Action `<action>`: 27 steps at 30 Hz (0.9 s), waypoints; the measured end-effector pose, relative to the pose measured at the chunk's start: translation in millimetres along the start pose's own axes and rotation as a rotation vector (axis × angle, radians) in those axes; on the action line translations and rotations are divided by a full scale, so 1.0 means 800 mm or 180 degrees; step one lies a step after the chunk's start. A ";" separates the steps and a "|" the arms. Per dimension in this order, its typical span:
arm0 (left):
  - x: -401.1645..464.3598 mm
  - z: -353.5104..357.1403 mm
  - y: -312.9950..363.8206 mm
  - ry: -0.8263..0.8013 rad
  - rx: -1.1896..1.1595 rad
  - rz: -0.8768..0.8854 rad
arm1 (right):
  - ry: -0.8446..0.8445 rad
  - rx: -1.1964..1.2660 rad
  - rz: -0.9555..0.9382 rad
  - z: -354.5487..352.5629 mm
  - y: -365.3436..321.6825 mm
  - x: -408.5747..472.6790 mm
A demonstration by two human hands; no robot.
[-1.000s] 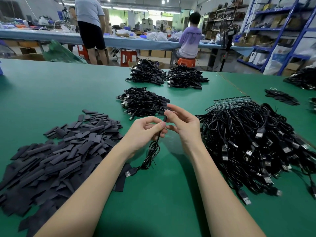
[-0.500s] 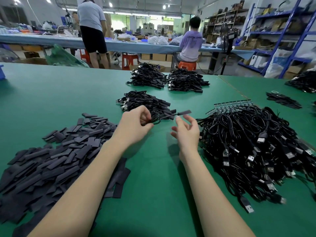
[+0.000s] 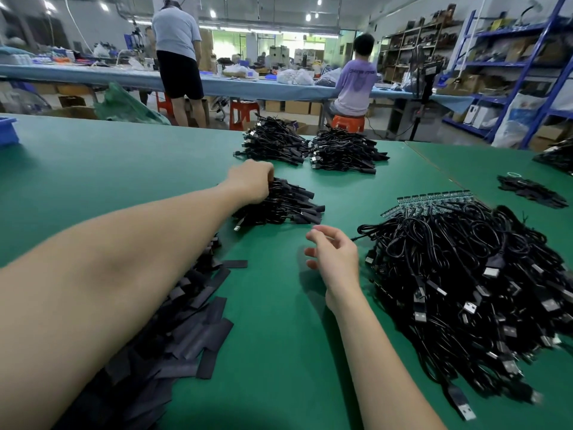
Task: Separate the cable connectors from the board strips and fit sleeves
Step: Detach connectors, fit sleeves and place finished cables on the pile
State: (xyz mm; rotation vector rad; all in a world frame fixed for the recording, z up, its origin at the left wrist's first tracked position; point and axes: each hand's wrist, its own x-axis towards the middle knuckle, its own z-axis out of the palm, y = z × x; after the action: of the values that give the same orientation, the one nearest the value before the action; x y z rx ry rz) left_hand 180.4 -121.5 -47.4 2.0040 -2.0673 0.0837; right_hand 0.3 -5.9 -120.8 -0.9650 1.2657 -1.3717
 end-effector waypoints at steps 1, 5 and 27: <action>-0.003 0.009 -0.003 -0.0062 -0.0092 -0.0034 | -0.0027 -0.0020 0.0007 0.000 0.000 -0.001; -0.015 0.016 -0.006 0.0005 -0.0250 -0.0017 | -0.0111 -0.0128 0.0048 -0.003 -0.006 -0.004; -0.083 0.001 0.226 -0.0783 -0.2836 0.0522 | 0.0368 -0.2334 -0.0782 -0.154 -0.143 -0.006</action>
State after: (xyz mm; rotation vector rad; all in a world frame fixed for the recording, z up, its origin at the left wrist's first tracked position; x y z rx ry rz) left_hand 2.1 -48.8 -37.8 1.3277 -1.8790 -0.9205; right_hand -135.5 18.1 -24.4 -1.5953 1.8419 -1.1585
